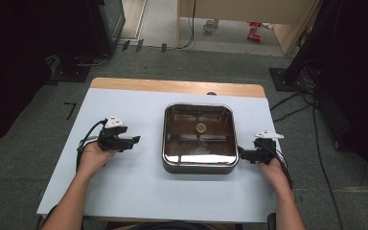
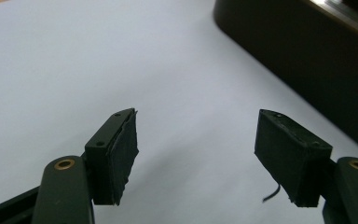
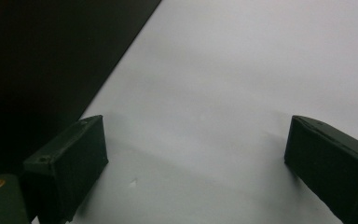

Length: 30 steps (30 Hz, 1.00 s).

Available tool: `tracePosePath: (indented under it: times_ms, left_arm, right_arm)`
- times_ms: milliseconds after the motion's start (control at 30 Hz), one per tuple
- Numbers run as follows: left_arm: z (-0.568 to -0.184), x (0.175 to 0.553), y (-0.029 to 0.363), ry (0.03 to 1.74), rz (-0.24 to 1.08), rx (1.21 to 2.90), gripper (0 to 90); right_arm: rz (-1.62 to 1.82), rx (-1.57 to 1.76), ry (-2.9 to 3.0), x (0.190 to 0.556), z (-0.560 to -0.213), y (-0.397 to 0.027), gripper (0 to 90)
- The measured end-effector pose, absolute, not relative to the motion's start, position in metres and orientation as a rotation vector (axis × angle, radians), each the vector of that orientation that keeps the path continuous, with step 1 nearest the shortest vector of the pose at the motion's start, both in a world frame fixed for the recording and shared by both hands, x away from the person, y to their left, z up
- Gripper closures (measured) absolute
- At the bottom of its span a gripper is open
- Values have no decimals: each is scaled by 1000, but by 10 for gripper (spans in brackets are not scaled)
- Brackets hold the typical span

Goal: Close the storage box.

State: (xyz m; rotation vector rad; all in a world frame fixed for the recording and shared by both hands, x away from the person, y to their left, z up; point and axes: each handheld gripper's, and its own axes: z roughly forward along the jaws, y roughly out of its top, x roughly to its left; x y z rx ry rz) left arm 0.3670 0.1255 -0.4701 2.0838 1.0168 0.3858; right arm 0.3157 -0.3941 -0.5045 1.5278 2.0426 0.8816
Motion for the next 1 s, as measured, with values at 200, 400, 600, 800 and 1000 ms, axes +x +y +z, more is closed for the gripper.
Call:
tracePosePath:
  times_ms: [200,400,600,800,1000]
  left_arm:
    - [-480,373,134,1053,366,2104,300]
    - [-487,377,138,1080,366,2119,299]
    - [-492,376,135,1060,381,2124,268]
    - [-497,371,131,1013,432,2135,199]
    - [-498,371,131,1011,434,2136,199]
  right_arm:
    - [882,1528,2043,316,-504,-394,51]
    - [882,1528,2042,316,-504,-394,51]
    - [882,1529,2042,316,-504,-394,51]
    - [881,1529,2042,316,-504,-394,51]
    - [881,1528,2043,316,-504,-394,51]
